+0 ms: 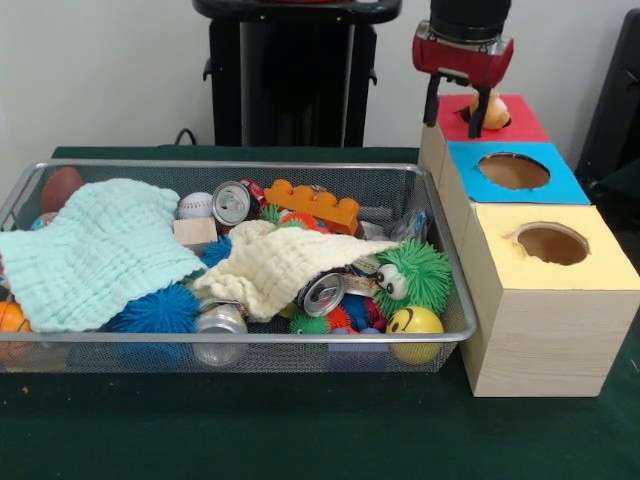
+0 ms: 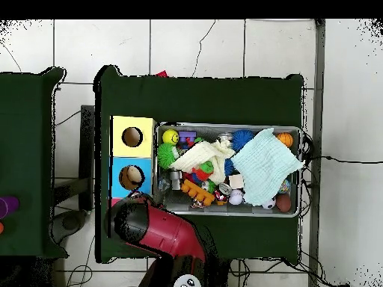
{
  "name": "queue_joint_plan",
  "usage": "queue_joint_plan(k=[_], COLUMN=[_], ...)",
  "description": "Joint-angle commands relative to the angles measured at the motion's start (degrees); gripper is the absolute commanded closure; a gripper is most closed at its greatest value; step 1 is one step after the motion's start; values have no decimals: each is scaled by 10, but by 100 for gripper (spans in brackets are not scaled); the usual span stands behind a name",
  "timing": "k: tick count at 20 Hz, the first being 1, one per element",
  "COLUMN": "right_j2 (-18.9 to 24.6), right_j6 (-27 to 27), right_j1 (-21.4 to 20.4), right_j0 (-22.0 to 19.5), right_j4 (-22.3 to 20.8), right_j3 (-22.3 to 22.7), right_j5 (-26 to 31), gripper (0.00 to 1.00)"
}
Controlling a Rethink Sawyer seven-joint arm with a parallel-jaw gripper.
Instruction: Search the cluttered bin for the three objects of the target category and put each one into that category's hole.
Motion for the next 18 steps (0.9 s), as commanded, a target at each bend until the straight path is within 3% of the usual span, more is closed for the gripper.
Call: queue_joint_plan(k=[1, 9, 13, 16, 18], right_j2=[23, -20, -13, 18, 26], right_j6=[97, 121, 124, 111, 108], right_j1=[5, -34, -24, -9, -9], right_j0=[13, 63, 76, 58, 55], right_j4=[-19, -38, -23, -7, -4], right_j3=[-61, -56, -25, 4, 15], right_j5=[96, 122, 58, -1, -11], gripper=[0, 0, 0, 0, 0])
